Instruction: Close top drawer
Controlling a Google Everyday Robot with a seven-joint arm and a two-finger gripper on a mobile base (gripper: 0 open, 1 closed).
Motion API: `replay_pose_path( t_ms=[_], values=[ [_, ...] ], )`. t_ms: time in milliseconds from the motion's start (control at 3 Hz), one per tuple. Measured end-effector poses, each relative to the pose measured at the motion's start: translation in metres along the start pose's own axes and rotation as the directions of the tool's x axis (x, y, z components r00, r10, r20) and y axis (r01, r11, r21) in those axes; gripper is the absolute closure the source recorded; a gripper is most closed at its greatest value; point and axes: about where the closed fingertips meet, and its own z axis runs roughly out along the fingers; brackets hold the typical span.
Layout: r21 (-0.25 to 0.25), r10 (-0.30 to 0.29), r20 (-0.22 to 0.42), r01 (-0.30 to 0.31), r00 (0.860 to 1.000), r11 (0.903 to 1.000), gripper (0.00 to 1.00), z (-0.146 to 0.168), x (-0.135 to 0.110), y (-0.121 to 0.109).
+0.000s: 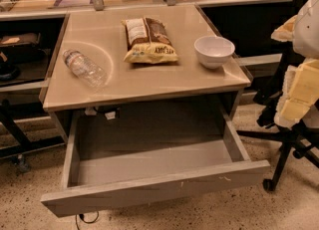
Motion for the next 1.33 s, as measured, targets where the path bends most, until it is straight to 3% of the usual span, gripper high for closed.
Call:
replay_pose_path(
  t_ms=[333, 667, 1333],
  values=[
    [0.0, 0.0, 0.0, 0.0, 1.0, 1.0, 0.0, 0.0, 0.0, 0.0],
    [0.0, 0.0, 0.0, 0.0, 1.0, 1.0, 0.19, 0.0, 0.0, 0.0],
    [0.0, 0.0, 0.0, 0.0, 1.0, 1.0, 0.65, 0.0, 0.0, 0.0]
  ],
)
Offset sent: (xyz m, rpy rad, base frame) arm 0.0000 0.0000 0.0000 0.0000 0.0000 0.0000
